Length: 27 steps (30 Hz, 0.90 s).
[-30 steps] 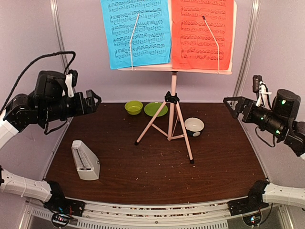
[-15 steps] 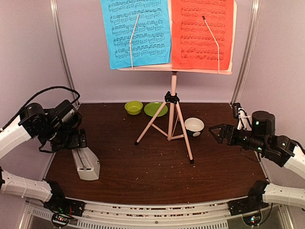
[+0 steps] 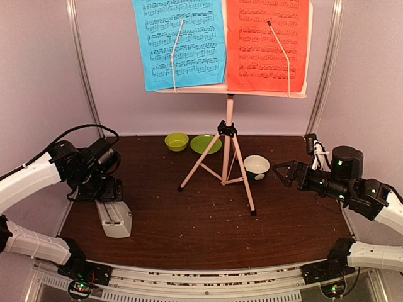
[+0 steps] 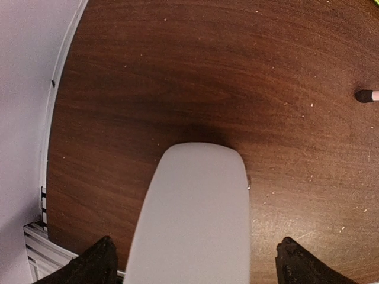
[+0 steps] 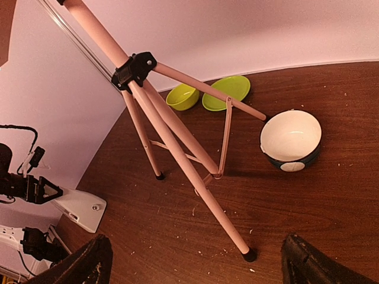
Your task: Set up the instrument practice props
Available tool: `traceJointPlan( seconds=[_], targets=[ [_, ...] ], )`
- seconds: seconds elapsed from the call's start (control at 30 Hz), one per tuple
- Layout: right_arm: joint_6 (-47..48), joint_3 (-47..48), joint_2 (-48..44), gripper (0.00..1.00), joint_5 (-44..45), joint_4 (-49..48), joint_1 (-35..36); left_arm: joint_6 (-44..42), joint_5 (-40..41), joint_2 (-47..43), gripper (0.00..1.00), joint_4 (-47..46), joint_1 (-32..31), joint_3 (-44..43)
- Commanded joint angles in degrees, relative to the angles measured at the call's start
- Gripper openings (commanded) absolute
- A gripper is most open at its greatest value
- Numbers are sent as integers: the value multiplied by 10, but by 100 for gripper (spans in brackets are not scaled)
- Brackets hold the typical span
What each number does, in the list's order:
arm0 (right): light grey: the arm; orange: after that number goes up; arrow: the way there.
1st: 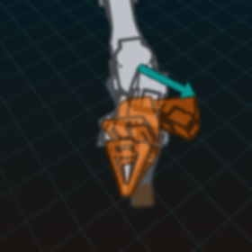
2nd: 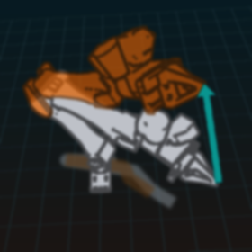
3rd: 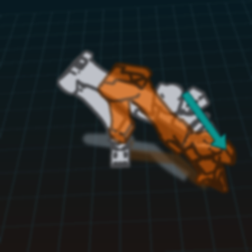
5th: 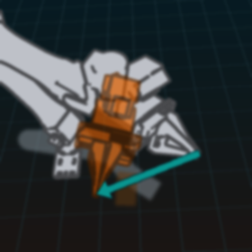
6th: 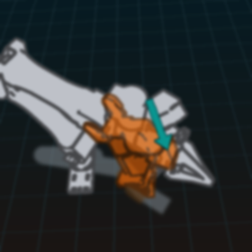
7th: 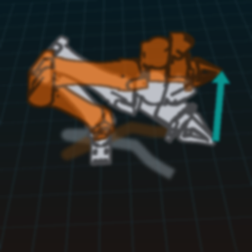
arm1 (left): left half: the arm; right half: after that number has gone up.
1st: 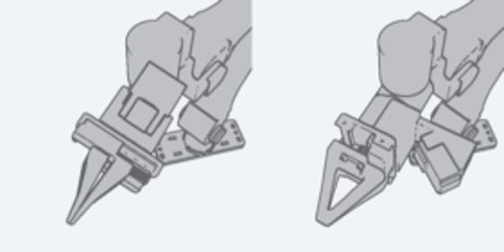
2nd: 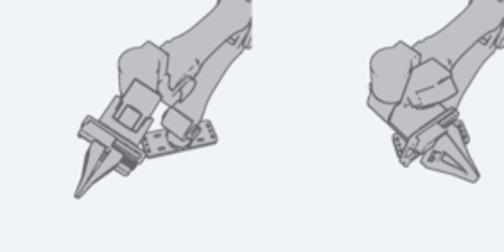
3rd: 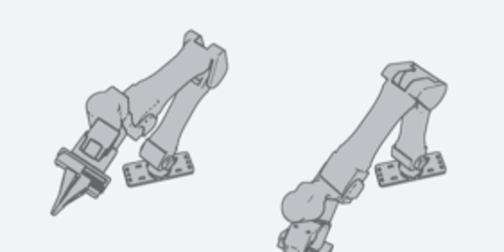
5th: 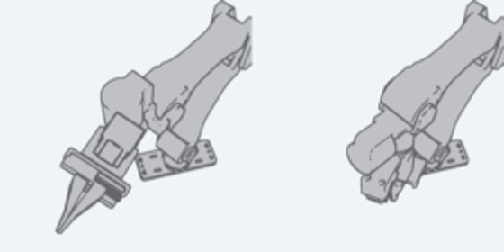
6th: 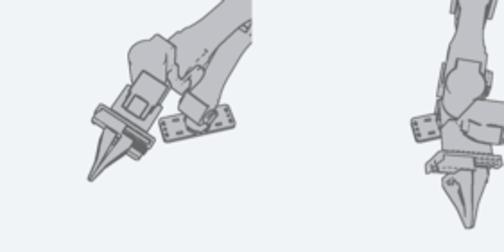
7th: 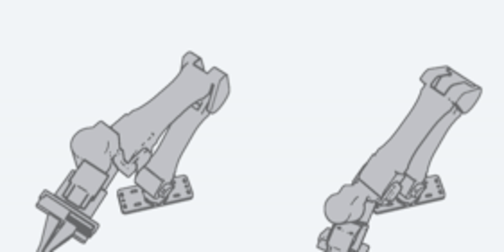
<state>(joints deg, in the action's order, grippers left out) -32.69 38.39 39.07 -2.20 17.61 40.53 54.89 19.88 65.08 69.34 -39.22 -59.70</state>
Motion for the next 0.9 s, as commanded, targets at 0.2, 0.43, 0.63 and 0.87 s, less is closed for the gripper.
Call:
traceJointPlan(
  seconds=[0.2,0.43,0.63,0.87],
  targets=[
    [-11,13,17,100,29,-13,21,-38,-30,30,56,-62,10,-4],
    [-17,13,29,100,35,-27,29,-30,-51,24,31,-67,5,-33],
    [-8,19,50,100,33,-31,38,-15,-53,70,27,-70,-38,-111],
    [-2,26,57,100,29,-27,46,-25,-67,172,27,-99,-133,-219]
  ],
)
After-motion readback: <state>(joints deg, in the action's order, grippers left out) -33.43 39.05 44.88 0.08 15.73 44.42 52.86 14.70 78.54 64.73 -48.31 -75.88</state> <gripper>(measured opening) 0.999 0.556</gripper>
